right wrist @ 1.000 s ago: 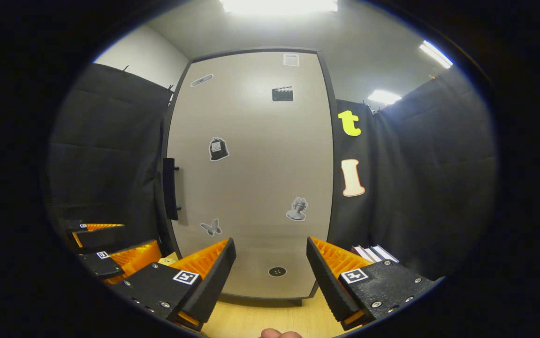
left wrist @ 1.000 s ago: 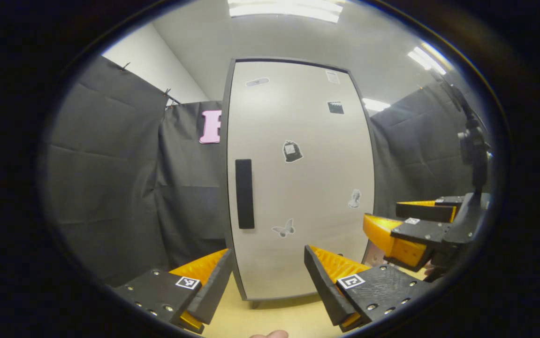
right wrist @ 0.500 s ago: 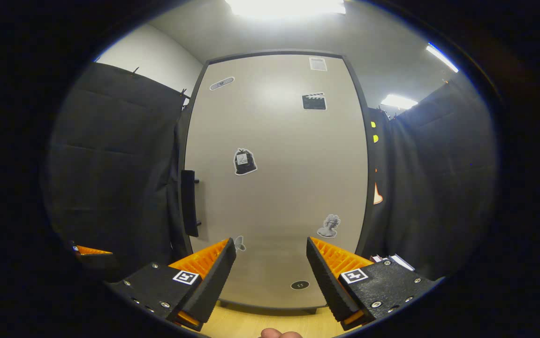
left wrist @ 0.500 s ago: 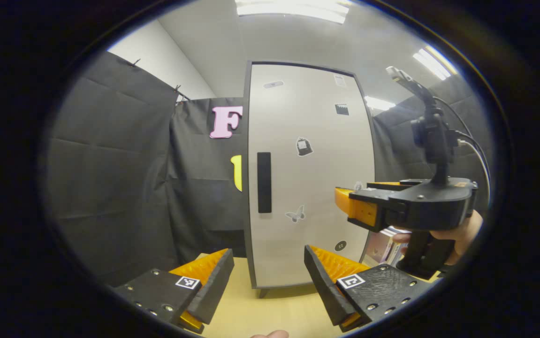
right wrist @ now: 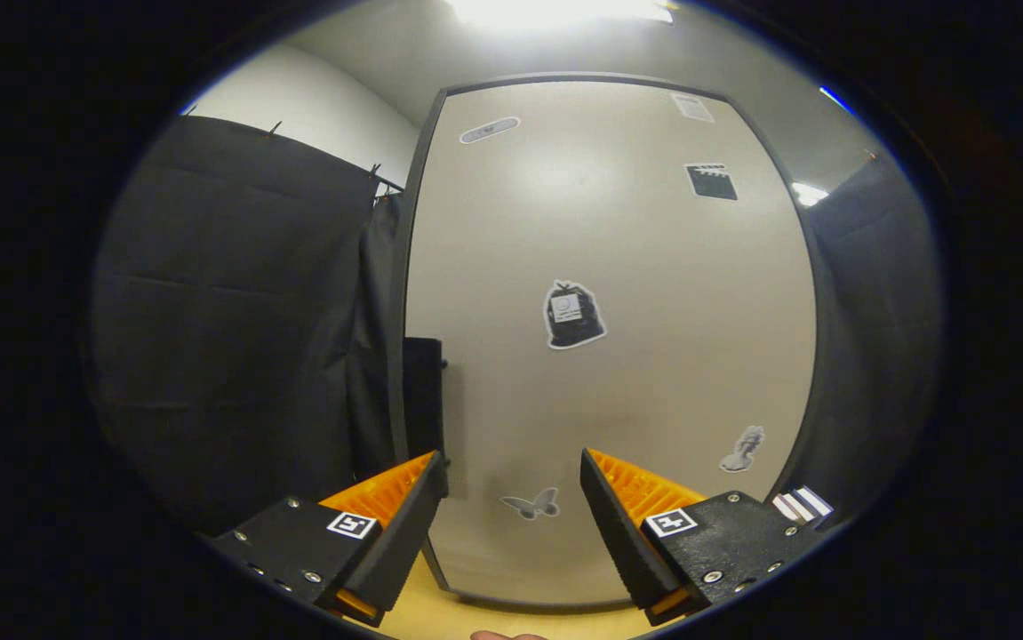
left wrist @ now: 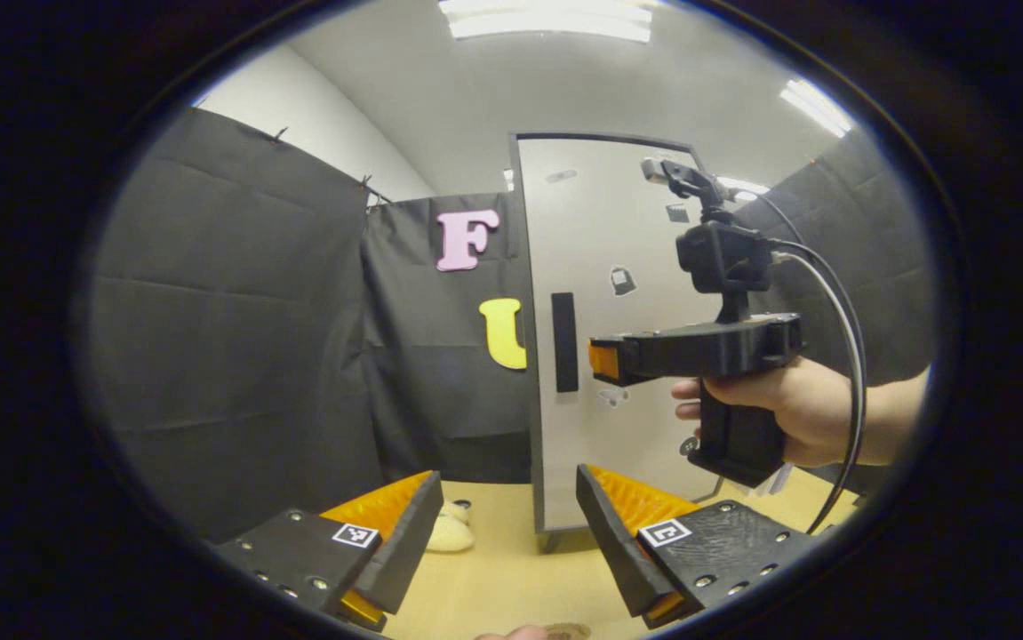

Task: Open the cabinet door with the right hand, grasp the bottle in the cabinet with the left hand and place it on the coaster, then close the cabinet door with the right hand.

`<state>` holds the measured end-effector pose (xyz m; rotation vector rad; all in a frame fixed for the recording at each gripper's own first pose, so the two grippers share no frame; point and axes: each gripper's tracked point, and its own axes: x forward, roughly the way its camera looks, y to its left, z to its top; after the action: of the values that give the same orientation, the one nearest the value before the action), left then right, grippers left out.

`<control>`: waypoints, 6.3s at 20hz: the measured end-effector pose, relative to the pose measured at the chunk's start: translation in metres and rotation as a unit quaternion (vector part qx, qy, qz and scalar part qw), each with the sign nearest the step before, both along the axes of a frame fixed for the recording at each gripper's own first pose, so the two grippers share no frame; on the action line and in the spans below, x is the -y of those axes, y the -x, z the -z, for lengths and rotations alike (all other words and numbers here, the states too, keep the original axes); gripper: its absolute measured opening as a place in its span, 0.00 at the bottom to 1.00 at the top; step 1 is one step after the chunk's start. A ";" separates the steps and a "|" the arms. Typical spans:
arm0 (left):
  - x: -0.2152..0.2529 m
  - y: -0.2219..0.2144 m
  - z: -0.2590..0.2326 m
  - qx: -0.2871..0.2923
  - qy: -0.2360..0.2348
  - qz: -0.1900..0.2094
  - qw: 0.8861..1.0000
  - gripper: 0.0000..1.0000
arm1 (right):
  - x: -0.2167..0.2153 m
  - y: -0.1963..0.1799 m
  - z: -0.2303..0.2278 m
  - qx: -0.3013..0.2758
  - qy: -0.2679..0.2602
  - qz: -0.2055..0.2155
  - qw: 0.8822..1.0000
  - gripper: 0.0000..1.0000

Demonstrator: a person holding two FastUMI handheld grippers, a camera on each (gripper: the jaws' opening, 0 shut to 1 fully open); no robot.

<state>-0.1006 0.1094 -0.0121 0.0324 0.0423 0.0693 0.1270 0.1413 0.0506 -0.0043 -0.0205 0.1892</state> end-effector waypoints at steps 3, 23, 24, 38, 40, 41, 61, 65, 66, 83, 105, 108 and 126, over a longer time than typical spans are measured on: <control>-0.027 0.014 0.002 -0.004 0.006 -0.028 1.000 0.89 | -0.028 -0.014 -0.003 0.002 0.001 -0.011 1.000 0.94; -0.051 0.011 -0.004 0.016 0.040 -0.049 0.998 0.90 | -0.053 -0.029 0.023 -0.021 0.039 -0.084 0.996 0.24; -0.049 0.013 -0.006 0.018 0.037 -0.048 0.998 0.90 | -0.052 -0.027 0.023 -0.020 0.036 -0.089 0.995 0.24; -0.023 0.031 -0.034 0.059 0.034 -0.045 0.997 0.89 | -0.034 0.008 0.026 -0.046 0.025 -0.165 0.985 0.24; -0.016 0.040 -0.046 0.068 0.034 -0.060 0.995 0.90 | -0.029 0.018 0.024 -0.052 0.008 -0.189 0.981 0.23; -0.010 0.045 -0.049 0.065 0.029 -0.066 0.995 0.90 | -0.027 0.020 0.025 -0.056 0.005 -0.199 0.978 0.24; 0.135 0.046 -0.050 0.010 -0.014 -0.010 1.000 0.90 | 0.042 0.055 0.026 -0.063 -0.022 -0.113 0.991 0.22; 0.149 0.016 -0.049 0.006 -0.017 0.004 1.000 0.90 | 0.061 0.065 0.033 -0.074 -0.029 -0.065 0.995 0.22; 0.154 0.006 -0.051 0.007 -0.017 0.011 1.000 0.89 | 0.066 0.065 0.033 -0.078 -0.042 -0.058 0.994 0.22; 0.177 -0.186 -0.042 0.053 -0.005 0.034 0.998 0.90 | 0.173 0.083 0.038 -0.062 -0.025 0.118 0.991 0.45; 0.182 -0.356 0.028 0.002 0.003 0.039 0.999 0.89 | 0.190 0.096 0.069 -0.103 0.002 0.211 0.972 0.86; 0.184 -0.352 0.025 -0.002 0.006 0.054 0.999 0.75 | 0.191 0.096 0.067 -0.103 0.000 0.217 0.971 0.84; 0.181 -0.349 0.021 0.048 -0.002 0.029 0.998 0.72 | 0.229 0.099 0.086 -0.096 -0.011 0.166 0.981 0.86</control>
<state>0.2487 -0.0713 -0.0327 0.0337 -0.0543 0.0129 0.0282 -0.0879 -0.0353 0.0317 0.1696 -0.1451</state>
